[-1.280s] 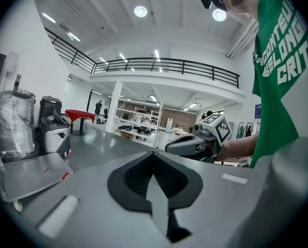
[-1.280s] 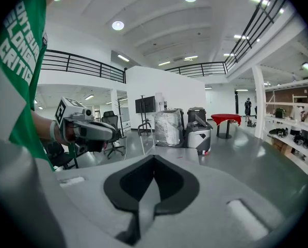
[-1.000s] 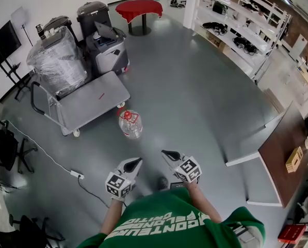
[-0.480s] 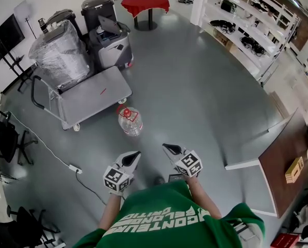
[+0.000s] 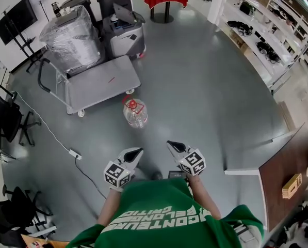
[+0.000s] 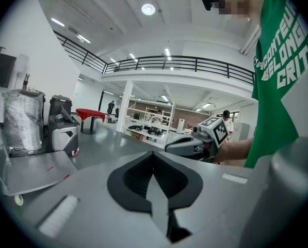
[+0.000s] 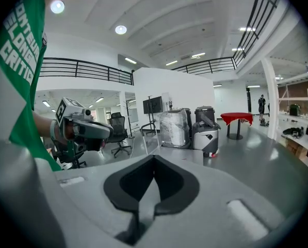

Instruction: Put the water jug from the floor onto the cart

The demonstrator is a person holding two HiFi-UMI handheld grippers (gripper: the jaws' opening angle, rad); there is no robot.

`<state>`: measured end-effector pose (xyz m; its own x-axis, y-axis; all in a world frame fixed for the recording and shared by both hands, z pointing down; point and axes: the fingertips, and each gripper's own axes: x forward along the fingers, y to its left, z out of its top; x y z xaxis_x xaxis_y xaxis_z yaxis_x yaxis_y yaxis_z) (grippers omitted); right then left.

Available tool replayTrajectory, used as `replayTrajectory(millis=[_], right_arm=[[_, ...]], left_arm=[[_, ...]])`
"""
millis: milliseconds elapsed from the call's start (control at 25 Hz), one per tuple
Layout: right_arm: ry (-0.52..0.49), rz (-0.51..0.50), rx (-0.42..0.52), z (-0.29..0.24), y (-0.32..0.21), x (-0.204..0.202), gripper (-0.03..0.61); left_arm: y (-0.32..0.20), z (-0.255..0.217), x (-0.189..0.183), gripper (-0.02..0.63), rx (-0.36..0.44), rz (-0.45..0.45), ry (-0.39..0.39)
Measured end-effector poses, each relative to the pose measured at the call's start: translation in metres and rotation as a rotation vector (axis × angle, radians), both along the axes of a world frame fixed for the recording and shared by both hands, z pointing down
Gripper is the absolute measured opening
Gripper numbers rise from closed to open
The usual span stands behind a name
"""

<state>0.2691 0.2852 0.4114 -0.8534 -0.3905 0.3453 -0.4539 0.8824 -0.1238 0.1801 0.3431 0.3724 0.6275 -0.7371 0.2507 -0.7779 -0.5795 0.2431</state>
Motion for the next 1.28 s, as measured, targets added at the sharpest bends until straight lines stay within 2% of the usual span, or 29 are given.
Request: replayTrajectory(millis=[680, 1280], right_arm=[[0.013, 0.004, 0.003, 0.001, -0.039, -0.017, -0.011], [0.039, 0.001, -0.016, 0.001, -0.096, -0.047, -0.011]], left_arm=[[-0.047, 0.001, -0.01, 0.008, 0.014, 0.021, 0.043], [-0.107, 0.009, -0.042, 0.008, -0.03, 0.018, 0.09]])
